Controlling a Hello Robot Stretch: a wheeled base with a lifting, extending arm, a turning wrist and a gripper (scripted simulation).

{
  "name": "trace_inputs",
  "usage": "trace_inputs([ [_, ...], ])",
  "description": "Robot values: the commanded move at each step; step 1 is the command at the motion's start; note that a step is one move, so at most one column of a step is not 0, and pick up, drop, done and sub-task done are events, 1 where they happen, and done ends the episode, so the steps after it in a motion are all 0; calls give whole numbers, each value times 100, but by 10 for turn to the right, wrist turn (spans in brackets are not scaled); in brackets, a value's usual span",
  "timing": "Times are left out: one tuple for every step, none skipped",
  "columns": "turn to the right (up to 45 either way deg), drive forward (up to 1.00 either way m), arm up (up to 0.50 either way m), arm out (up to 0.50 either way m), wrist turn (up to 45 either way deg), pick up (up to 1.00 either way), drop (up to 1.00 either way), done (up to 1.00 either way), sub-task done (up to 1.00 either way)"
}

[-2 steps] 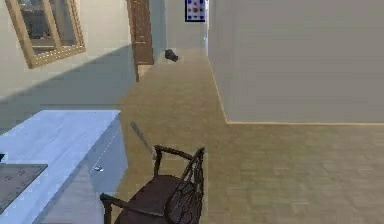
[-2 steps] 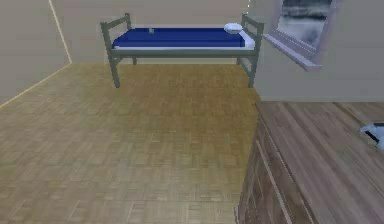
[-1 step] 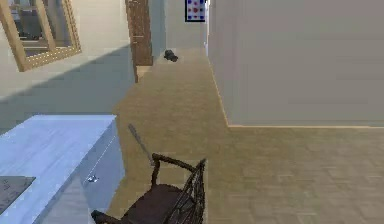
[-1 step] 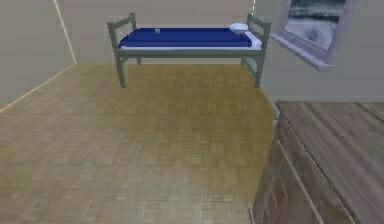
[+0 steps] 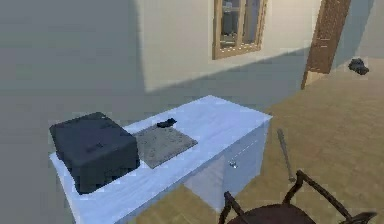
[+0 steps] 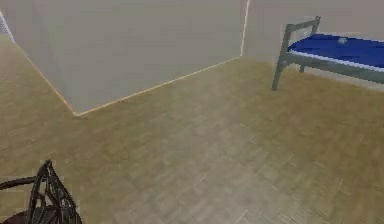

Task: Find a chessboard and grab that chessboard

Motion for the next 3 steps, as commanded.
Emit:
trace_inputs([
  [-330, 0, 0, 0, 0, 0, 0, 0, 0],
  [0, 15, 0, 0, 0, 0, 0, 0, 0],
  [-450, 0, 0, 0, 0, 0, 0, 0, 0],
])
